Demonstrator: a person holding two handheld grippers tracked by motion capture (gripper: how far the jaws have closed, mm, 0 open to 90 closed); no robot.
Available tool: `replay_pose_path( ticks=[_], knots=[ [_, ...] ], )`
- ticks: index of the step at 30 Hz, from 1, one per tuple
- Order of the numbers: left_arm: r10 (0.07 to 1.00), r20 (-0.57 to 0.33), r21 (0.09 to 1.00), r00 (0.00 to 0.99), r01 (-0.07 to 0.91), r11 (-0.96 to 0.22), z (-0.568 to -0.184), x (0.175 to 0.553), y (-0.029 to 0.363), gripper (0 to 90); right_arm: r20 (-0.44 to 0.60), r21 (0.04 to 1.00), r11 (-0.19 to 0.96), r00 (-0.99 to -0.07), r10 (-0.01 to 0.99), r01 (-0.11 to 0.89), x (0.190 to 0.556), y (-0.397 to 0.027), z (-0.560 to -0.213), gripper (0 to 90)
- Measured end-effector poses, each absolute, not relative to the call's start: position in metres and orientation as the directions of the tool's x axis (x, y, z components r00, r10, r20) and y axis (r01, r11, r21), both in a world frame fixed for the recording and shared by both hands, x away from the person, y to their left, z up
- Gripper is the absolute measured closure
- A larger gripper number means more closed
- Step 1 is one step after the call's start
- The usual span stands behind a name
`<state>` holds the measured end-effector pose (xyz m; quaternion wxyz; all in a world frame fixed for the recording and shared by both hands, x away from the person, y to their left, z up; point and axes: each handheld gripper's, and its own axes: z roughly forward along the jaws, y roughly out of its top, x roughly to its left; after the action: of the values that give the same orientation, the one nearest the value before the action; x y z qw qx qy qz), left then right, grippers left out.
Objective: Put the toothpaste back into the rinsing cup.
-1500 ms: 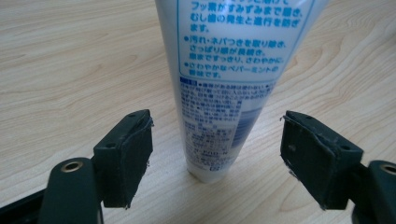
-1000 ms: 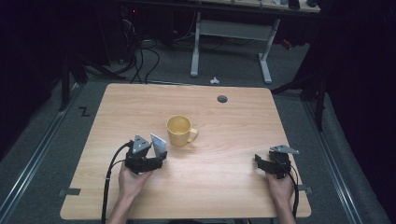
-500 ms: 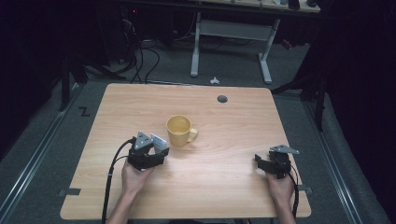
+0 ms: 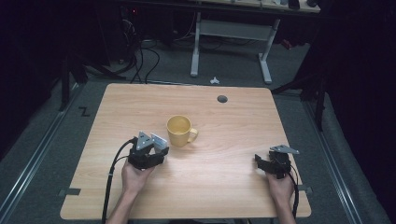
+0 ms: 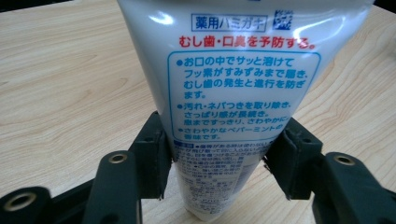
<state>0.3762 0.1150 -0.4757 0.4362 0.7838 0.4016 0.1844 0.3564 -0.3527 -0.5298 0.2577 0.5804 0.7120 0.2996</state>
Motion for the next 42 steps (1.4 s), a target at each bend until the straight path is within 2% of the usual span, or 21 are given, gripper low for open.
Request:
replay_pose_path(
  ticks=[16,42],
  knots=[
    [0.784,-0.067,0.831,0.617,0.47,-0.298,-0.475,0.376,0.116,56.5,-0.019,0.725,0.147,-0.194,0.981,0.672,0.356,-0.353,-0.53,33.6],
    [0.768,-0.102,0.825,0.632,0.485,-0.289,-0.463,0.379,0.118,60.8,-0.019,0.726,0.148,-0.196,0.98,0.671,0.356,-0.353,-0.53,33.3]
  ],
)
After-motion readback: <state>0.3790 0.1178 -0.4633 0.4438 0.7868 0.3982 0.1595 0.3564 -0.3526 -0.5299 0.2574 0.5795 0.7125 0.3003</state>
